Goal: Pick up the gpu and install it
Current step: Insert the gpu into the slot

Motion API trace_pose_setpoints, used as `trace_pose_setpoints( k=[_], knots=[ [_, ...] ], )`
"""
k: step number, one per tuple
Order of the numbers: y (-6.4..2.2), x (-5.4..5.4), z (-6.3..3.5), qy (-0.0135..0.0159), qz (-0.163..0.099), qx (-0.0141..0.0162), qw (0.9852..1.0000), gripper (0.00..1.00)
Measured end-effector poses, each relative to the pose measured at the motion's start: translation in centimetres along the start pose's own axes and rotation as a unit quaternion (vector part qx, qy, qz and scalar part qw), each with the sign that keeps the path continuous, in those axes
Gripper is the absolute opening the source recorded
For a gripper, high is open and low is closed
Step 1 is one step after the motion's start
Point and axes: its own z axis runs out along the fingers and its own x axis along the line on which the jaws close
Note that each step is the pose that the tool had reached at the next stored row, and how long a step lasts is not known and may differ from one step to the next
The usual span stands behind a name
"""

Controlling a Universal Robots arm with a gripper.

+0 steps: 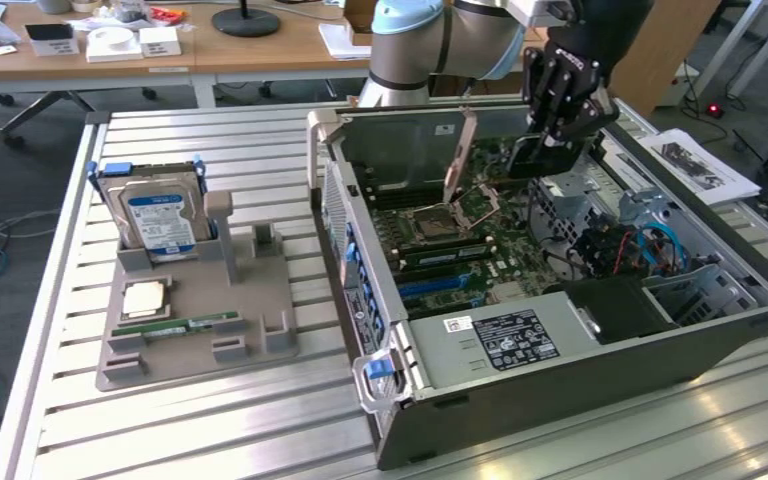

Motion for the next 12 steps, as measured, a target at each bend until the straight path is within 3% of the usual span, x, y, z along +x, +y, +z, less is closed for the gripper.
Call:
trace_pose_setpoints(
  k=[12],
  knots=[
    [1.00,0.01,0.83,0.0001,0.008,0.0021,1.0000,0.27]
  ],
)
